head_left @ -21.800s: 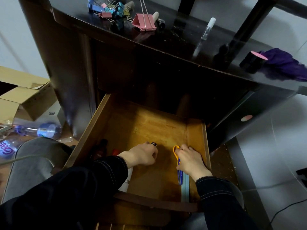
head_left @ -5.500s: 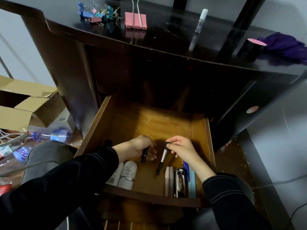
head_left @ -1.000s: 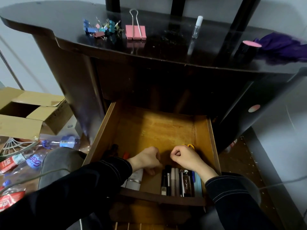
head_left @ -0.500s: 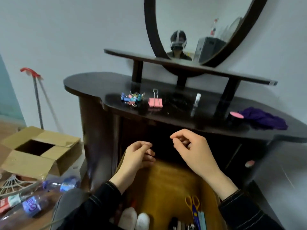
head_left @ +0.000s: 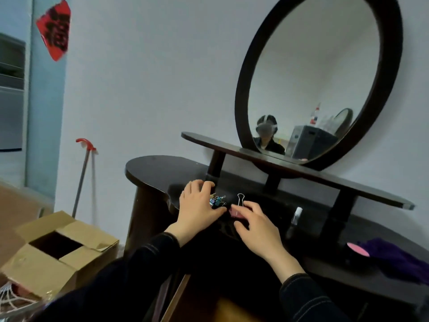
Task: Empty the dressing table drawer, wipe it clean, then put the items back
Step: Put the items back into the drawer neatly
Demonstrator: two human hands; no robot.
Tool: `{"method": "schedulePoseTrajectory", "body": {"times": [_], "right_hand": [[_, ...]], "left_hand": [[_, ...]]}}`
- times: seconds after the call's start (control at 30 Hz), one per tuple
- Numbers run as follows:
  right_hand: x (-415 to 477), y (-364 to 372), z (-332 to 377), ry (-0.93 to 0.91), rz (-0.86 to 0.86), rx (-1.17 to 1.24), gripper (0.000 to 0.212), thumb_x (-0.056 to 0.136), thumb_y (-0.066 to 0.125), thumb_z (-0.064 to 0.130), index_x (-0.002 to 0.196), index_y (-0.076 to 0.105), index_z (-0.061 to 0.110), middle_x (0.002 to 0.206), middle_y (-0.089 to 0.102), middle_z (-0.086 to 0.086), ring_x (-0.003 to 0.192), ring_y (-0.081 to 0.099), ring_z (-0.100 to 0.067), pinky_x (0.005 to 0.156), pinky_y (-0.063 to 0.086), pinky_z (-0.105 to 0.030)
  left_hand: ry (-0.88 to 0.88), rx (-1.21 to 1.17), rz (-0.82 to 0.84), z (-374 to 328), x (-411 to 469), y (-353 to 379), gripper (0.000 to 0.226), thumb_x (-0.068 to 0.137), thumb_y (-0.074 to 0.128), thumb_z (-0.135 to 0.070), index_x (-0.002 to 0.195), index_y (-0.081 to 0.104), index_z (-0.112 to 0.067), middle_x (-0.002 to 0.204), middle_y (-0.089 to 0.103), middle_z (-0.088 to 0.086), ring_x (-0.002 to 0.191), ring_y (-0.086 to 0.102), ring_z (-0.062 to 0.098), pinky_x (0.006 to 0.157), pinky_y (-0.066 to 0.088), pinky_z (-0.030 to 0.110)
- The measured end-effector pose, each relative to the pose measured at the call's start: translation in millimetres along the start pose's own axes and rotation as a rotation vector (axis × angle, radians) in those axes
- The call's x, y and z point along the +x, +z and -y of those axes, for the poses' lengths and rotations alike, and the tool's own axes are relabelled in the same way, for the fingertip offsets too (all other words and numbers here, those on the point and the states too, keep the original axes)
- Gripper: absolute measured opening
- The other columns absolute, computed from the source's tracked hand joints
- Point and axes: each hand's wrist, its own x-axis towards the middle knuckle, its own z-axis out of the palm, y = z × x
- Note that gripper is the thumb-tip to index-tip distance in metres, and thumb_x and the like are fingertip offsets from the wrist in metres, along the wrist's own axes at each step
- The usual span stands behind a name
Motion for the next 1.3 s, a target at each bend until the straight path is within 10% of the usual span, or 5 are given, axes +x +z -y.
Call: {"method": "schedulePoseTrajectory", "body": {"times": [0.3,0.6,0.8,1.03,1.3], "right_hand": [[12.9,-7.4,-23.1,0.177,-0.060,-0.147,0.045,0.101,0.047,0.042,0.145,0.050,0.037,0.151,0.037,0.012,0.127,0.046,-0.016,0.088,0.047,-0.031],[22.7,9.8,13.5,-0.179,-0.176,0.010,0.066,0.086,0.043,0.074,0.143,0.046,0.040,0.144,0.039,0.023,0.136,0.034,-0.003,0.105,0.039,-0.031],[74.5,35.8,38.1,-0.027,0.079,0.091,0.101,0.068,0.047,0.093,0.155,0.024,0.046,0.168,0.013,0.005,0.155,0.007,-0.025,0.122,0.021,-0.051],[100.1,48.3,40.2,-0.077,0.072,0.025,0.054,0.079,0.047,0.077,0.118,0.064,0.043,0.124,0.057,0.017,0.116,0.058,-0.014,0.090,0.047,-0.034],[62.9,35.9,43.8,-0.227,0.025,0.096,0.005,0.092,0.058,0.035,0.089,0.062,0.032,0.093,0.053,0.013,0.093,0.050,-0.009,0.077,0.040,-0.028]], "left_hand": [[0.121,0.147,0.186,9.1,22.7,28.2,0.051,0.093,0.056,-0.051,0.134,0.050,-0.021,0.128,0.056,0.004,0.121,0.051,0.029,0.099,0.044,0.038],[-0.372,-0.925,-0.644,17.6,-52.6,9.4,0.019,0.091,0.052,-0.012,0.092,0.061,-0.028,0.098,0.060,-0.003,0.091,0.059,0.007,0.082,0.049,0.028],[-1.143,-1.585,-0.183,24.5,-61.0,15.1,0.017,0.099,0.051,-0.019,0.105,0.059,-0.006,0.097,0.060,0.015,0.076,0.057,0.024,0.064,0.053,0.037],[-1.221,-1.872,0.080,17.9,-52.4,15.0,0.038,0.097,0.045,-0.036,0.118,0.057,-0.006,0.112,0.061,0.022,0.092,0.061,0.034,0.080,0.048,0.043],[-1.276,-2.037,0.420,6.5,-62.9,10.4,0.066,0.097,0.039,-0.055,0.122,0.057,0.003,0.120,0.058,0.034,0.112,0.054,0.051,0.094,0.043,0.059]]}}
